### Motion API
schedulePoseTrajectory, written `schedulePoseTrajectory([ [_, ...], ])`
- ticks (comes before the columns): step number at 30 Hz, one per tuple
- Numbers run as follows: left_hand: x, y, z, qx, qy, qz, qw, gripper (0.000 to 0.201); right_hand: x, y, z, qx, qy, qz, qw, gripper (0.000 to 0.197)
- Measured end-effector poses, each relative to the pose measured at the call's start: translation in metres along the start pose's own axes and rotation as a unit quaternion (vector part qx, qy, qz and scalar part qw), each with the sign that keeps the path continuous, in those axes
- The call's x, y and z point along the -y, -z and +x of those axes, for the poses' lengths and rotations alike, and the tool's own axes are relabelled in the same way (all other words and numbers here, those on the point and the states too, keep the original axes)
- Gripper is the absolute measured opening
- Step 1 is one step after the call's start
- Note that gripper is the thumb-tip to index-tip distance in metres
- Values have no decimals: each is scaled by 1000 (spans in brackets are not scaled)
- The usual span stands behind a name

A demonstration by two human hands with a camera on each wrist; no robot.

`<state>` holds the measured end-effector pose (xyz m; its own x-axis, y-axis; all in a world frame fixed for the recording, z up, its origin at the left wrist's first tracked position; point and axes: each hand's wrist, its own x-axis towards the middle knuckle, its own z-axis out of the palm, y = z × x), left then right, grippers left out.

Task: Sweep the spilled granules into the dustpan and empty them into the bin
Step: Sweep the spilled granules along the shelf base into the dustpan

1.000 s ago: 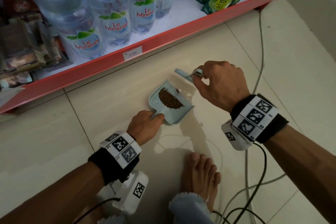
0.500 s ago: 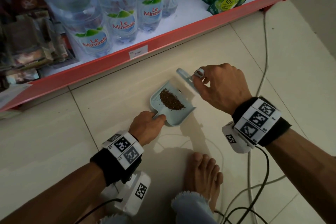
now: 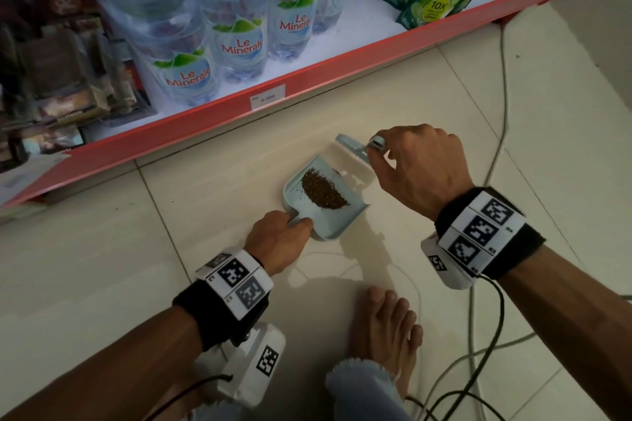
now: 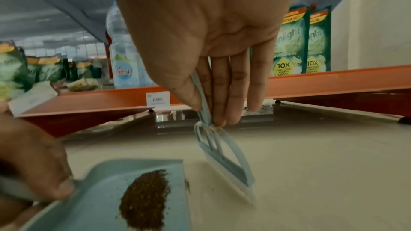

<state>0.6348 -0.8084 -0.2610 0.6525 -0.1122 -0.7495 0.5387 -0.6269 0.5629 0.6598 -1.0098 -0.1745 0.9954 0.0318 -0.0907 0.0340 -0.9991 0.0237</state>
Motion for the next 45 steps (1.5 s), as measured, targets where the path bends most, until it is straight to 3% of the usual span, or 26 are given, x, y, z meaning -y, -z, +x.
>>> schedulePoseTrajectory([
  [4, 0, 1, 0, 1, 1, -1, 1000, 38, 3, -6, -4, 82, 40, 34, 995, 36],
  [7, 0, 1, 0, 0, 4, -4, 1000, 38, 7, -3, -8, 28, 26, 109, 993, 29],
  [10, 1, 1, 0, 1, 6, -7, 1000, 39, 5, 1, -5, -17, 10, 73, 997, 30],
  [14, 3, 1, -1, 3, 11, -10, 1000, 38, 4, -4, -2, 22, 18, 18, 999, 32],
  [17, 3, 2, -2, 4, 11, -11, 1000, 39, 11, -8, -7, 85, 57, 60, 993, 32],
  [20, 4, 3, -3, 6, 13, -9, 1000, 39, 12, -5, -8, 40, 50, 109, 992, 28],
  [24, 4, 5, -3, 6, 14, -3, 1000, 38, 5, 1, -2, -11, 19, 57, 998, 28],
  [27, 4, 6, -4, 5, 16, -1, 1000, 38, 7, -4, -2, 24, 25, 32, 999, 31],
  [30, 4, 6, -5, 5, 15, -2, 1000, 39, 13, -8, -7, 78, 48, 87, 992, 31],
  [33, 6, 7, -6, 5, 13, -4, 1000, 40, 14, -5, -8, 34, 28, 150, 988, 27],
  [37, 8, 8, -6, 1, 12, 1, 1000, 40, 6, -3, -2, -26, -3, 89, 996, 26],
  [40, 8, 9, -7, 2, 14, 2, 1000, 40, 6, -7, -3, 9, 6, 60, 998, 29],
  [43, 9, 10, -7, 4, 15, 1, 1000, 40, 17, -10, -10, 65, 43, 135, 988, 28],
  [45, 10, 11, -8, 2, 15, 2, 1000, 40, 21, -8, -11, 50, 40, 183, 981, 27],
])
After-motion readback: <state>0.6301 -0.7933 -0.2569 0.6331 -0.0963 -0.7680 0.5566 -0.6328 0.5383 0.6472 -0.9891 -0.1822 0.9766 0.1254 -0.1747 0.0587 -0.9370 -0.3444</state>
